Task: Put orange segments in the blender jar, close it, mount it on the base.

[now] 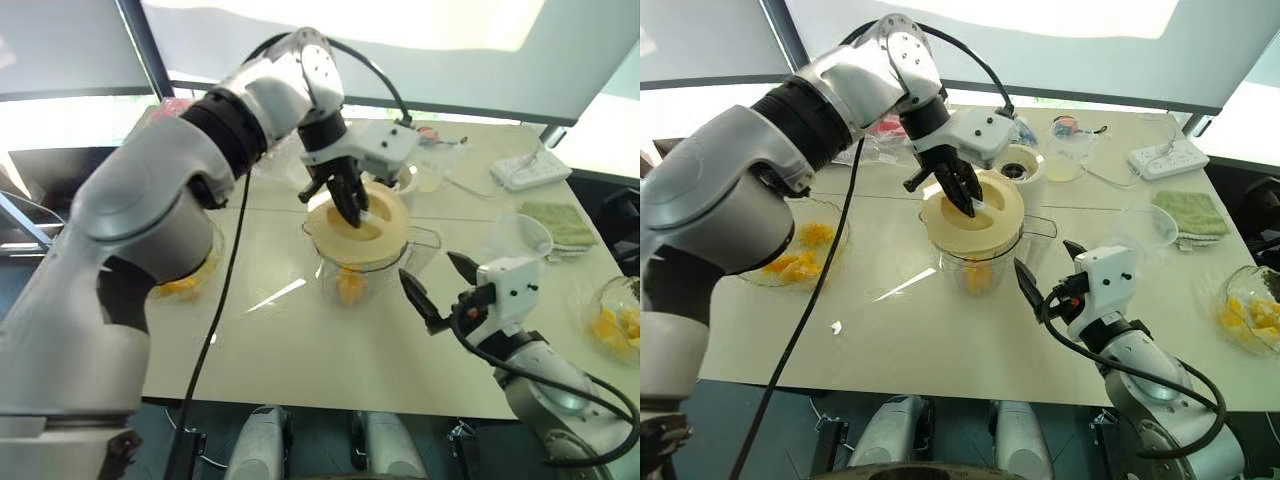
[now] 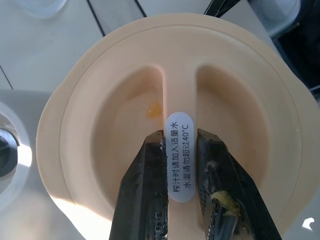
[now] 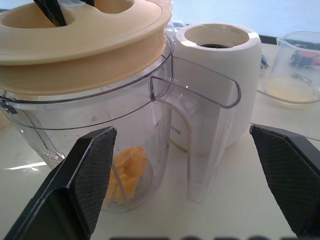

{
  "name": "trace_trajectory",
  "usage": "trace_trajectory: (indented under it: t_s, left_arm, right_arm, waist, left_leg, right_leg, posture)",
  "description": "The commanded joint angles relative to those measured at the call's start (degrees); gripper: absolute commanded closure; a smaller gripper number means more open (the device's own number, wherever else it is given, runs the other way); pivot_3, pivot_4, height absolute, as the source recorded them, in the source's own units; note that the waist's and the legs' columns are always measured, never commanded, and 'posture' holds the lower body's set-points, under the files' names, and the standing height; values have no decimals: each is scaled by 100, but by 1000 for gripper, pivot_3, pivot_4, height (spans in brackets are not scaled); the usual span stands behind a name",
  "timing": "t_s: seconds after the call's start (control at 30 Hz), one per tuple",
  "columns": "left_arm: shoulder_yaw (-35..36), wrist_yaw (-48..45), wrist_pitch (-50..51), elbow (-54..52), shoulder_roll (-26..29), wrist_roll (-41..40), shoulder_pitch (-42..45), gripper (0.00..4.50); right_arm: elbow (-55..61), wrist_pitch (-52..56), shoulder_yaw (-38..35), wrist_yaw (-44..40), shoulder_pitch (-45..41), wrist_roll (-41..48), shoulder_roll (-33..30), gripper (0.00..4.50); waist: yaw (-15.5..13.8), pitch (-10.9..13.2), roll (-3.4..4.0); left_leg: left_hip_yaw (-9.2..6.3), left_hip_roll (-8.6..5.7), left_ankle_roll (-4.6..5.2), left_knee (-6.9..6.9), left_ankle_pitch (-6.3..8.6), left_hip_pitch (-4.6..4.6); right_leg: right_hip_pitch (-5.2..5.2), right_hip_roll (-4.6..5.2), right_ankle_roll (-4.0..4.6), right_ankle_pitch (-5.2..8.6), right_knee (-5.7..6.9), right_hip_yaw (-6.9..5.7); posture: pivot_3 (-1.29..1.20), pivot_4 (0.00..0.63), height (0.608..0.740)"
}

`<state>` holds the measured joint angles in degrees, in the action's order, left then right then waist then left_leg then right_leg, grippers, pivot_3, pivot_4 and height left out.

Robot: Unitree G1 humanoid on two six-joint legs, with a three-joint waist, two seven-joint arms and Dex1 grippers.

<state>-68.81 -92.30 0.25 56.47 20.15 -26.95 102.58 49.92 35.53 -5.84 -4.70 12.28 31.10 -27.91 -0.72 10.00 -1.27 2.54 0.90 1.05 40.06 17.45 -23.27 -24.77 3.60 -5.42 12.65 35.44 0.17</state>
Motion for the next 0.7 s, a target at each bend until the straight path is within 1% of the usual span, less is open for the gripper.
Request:
trace_trajectory:
  t_s: [0.03, 0.13, 0.23, 0.33, 0.7]
  left_arm:
    - [343, -20, -215, 249, -89, 266, 147, 4279]
    - [636, -20, -248, 333, -127, 331, 309, 4279]
    - [716, -20, -224, 267, -78, 340, 371, 4279]
    - [620, -20, -252, 27, 53, 287, 272, 4279]
    - [543, -20, -16, -598, 166, -21, -7, 4279]
  right_arm:
    - [-2, -167, 4, -109, -41, -162, 84, 0]
    - [-90, -207, 1, -200, -49, -263, 136, 0]
    - [-168, -254, -22, -289, -60, -336, 178, 0]
    - [-253, -278, -42, -357, -113, -406, 217, 0]
    - [-224, -198, -40, -416, -118, -576, 363, 0]
  waist:
    - [0, 0, 0]
    - [5, 2, -1]
    - [2, 3, -1]
    - [2, 3, 0]
    - [3, 4, 1]
  left_leg:
    - [0, 0, 0, 0, 0, 0]
    - [-2, 0, 0, 0, 0, -6]
    - [-2, 0, 0, 0, 0, -15]
    - [-1, 0, 2, -1, 1, -16]
    - [-1, 1, 2, -1, 1, -15]
  right_leg:
    - [0, 0, 0, 0, 0, 0]
    - [-6, 0, 0, 0, 1, 0]
    - [-15, 0, 0, 0, 0, 1]
    - [-16, 0, -2, 1, -1, 2]
    - [-16, 0, -3, 0, 1, 4]
  posture:
    - [0, 150, 740]
    - [0, 150, 740]
    - [0, 150, 740]
    - [0, 150, 740]
    - [0, 150, 740]
